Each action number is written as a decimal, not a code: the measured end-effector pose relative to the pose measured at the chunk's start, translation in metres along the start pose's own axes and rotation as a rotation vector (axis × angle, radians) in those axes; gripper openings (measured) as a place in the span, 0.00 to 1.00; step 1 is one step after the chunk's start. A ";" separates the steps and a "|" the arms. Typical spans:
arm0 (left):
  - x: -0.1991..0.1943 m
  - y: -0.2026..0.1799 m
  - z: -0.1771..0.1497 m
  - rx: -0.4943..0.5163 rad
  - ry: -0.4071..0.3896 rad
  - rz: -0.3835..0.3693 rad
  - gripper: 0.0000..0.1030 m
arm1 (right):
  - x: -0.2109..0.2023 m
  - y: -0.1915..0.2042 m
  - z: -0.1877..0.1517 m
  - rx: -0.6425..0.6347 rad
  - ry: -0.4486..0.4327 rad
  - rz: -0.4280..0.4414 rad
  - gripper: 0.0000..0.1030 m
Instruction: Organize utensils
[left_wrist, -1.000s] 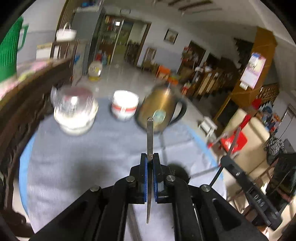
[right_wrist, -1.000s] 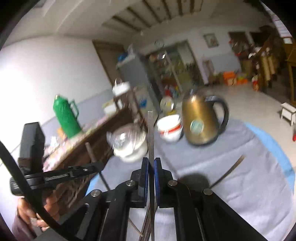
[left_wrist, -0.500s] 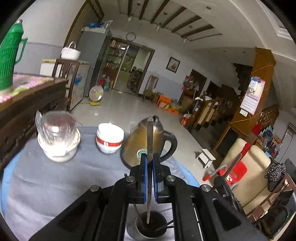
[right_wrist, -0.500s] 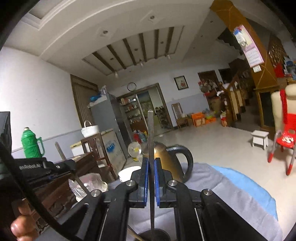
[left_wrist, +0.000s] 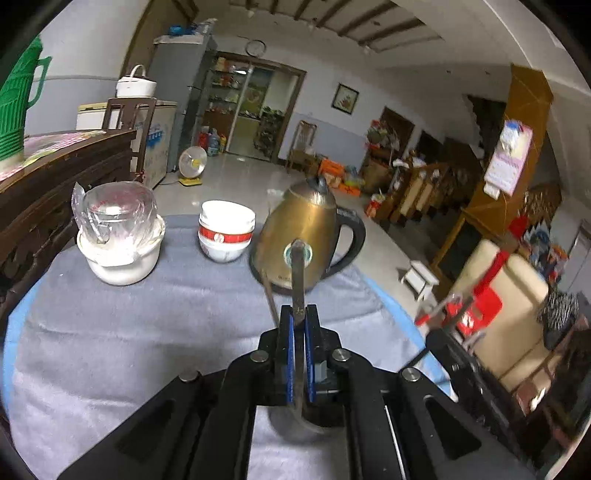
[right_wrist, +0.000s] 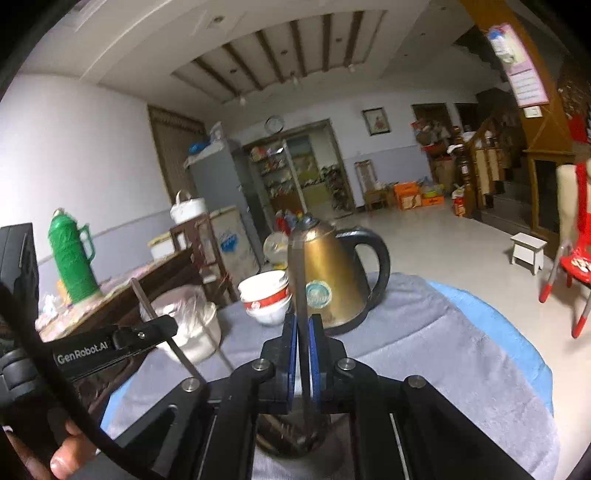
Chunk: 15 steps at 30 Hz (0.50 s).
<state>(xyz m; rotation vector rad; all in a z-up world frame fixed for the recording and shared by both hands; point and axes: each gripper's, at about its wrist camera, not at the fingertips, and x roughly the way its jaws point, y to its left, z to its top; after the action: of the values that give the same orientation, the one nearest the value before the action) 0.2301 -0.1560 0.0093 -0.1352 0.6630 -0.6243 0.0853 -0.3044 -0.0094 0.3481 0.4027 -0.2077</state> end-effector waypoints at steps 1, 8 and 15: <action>-0.003 0.001 -0.003 0.009 0.009 -0.005 0.05 | 0.000 -0.002 -0.001 -0.006 0.026 0.011 0.10; -0.045 0.026 -0.024 0.069 0.042 -0.004 0.37 | -0.017 -0.014 -0.005 0.078 0.129 0.088 0.13; -0.076 0.083 -0.058 0.064 0.098 0.106 0.43 | -0.082 -0.020 -0.012 0.136 0.020 0.147 0.62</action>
<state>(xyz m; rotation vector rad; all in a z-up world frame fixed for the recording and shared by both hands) 0.1892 -0.0405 -0.0219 -0.0098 0.7391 -0.5520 0.0018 -0.3076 0.0084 0.5117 0.3823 -0.0881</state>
